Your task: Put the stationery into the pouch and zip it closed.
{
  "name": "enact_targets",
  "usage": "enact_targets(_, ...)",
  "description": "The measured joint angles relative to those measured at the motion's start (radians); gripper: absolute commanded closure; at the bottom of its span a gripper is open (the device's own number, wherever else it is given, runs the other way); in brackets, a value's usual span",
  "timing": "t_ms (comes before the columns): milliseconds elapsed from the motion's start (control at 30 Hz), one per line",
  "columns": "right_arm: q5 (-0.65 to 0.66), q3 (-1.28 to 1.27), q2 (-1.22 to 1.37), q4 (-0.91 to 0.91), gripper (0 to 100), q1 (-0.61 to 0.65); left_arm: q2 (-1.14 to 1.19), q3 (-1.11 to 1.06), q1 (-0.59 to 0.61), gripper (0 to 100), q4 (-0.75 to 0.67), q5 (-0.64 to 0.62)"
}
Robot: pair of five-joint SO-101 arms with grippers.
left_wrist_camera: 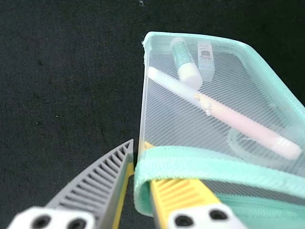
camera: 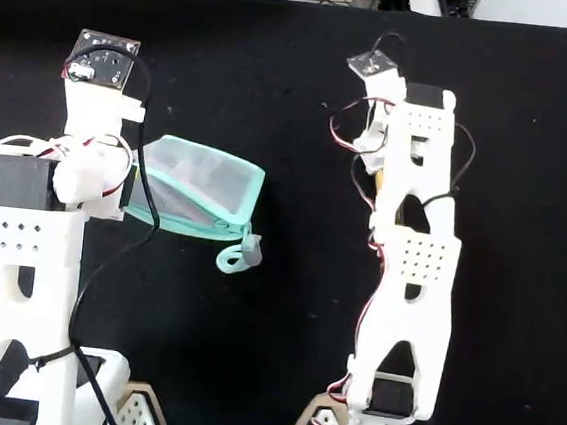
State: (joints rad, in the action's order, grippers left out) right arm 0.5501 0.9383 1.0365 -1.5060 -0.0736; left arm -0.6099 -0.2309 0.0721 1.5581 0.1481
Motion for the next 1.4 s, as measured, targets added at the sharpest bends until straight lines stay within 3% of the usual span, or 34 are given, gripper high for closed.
enact_targets(367, 0.014, 0.13, -0.018, -0.186, 98.6, 0.0, 0.0, 0.0, 0.0, 97, 0.0, 0.0)
enact_targets(667, 0.005, 0.141, -0.249, -0.25, 98.6, 0.002, 0.0, 0.0, 0.0, 97, 0.0, 0.0)
enact_targets(933, -0.037, -0.094, -0.605, -0.252, 98.6, 0.078, 0.0, 0.0, 0.0, 97, 0.0, 0.0)
enact_targets(1100, -0.075, -0.308, -0.934, -0.249, 98.6, 0.224, 0.0, 0.0, 0.0, 97, 0.0, 0.0)
enact_targets(1233, -0.124, -0.543, -1.189, -0.186, 98.6, 0.308, 0.0, 0.0, 0.0, 97, 0.0, 0.0)
enact_targets(1400, -0.141, -0.973, -1.37, 0.0, 98.6, 0.31, 0.0, 0.0, 0.0, 97, 0.0, 0.0)
